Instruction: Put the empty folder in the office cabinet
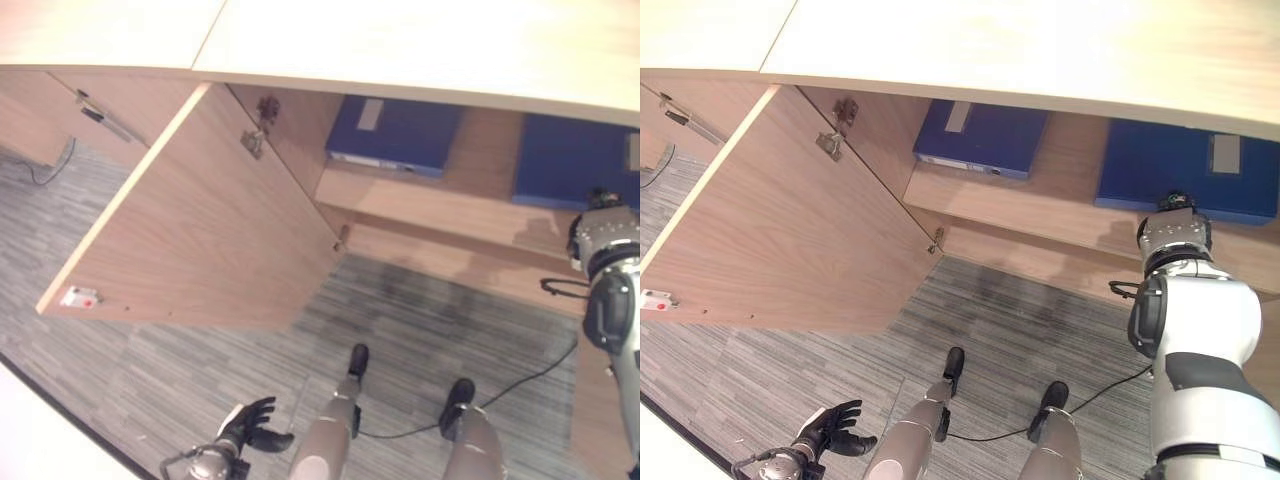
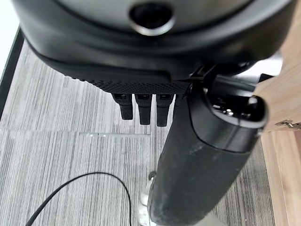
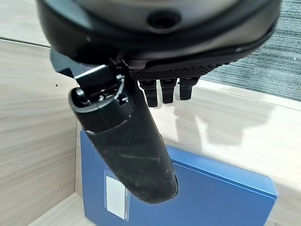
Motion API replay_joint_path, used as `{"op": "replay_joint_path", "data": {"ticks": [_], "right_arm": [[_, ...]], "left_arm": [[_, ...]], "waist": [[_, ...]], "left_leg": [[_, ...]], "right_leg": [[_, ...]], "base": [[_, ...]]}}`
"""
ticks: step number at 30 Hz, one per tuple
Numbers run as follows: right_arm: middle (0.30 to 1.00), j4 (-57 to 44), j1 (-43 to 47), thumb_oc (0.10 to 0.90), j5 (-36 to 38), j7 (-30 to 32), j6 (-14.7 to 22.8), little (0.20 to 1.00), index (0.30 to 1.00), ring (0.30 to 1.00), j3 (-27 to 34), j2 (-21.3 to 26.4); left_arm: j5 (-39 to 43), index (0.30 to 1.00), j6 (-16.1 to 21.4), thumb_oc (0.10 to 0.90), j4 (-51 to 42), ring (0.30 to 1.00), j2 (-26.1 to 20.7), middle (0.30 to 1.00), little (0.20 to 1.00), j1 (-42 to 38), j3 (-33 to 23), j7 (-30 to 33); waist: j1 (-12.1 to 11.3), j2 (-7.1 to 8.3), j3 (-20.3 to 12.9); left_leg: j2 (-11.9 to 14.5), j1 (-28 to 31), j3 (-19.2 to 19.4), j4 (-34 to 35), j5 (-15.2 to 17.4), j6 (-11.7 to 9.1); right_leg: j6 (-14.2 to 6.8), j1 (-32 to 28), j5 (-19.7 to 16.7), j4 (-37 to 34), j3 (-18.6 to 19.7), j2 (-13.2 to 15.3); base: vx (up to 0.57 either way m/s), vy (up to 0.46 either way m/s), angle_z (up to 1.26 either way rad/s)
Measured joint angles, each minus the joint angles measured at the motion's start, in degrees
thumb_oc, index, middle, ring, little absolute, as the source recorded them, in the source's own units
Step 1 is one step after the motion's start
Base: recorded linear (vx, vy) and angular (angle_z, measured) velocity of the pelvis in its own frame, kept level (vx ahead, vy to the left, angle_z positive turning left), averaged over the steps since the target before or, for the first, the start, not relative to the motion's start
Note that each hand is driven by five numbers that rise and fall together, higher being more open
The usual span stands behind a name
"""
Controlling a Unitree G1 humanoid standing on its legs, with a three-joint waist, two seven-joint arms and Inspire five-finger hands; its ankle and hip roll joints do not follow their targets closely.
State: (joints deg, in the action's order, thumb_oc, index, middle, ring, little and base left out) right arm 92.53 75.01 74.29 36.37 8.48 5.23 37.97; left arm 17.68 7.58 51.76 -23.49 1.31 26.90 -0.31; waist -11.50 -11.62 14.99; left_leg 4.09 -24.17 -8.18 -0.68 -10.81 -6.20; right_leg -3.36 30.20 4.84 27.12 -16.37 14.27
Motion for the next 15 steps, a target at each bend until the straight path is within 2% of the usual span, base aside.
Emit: {"op": "replay_joint_path", "data": {"ticks": [9,15], "right_arm": [[0.9,-0.1,-1.4,0.8,-1.2,0.3,-0.1,0.9,0.9,0.9,-0.7,-1.7],[0.9,-0.5,-1.4,0.8,-3.0,-1.8,-0.6,0.9,0.9,0.9,-3.9,-1.6]], "left_arm": [[0.0,0.9,0.1,0.8,0.0,0.9,0.1,0.9,0.9,-0.1,0.0,0.0],[0.1,0.9,0.1,0.8,0.0,0.9,0.1,0.9,0.9,0.0,0.0,0.0]], "waist": [[0.2,0.01,0.0],[0.2,0.01,0.0]], "left_leg": [[0.2,0.4,0.0,0.0,0.0,0.0],[0.2,0.4,0.1,0.1,0.4,0.5]], "right_leg": [[-0.1,-0.5,0.1,-0.2,-0.1,-0.2],[-0.1,-0.4,0.1,-0.1,-0.1,-0.2]], "base": [[0.0,0.0,0.0],[0.0,0.0,0.0]]}}
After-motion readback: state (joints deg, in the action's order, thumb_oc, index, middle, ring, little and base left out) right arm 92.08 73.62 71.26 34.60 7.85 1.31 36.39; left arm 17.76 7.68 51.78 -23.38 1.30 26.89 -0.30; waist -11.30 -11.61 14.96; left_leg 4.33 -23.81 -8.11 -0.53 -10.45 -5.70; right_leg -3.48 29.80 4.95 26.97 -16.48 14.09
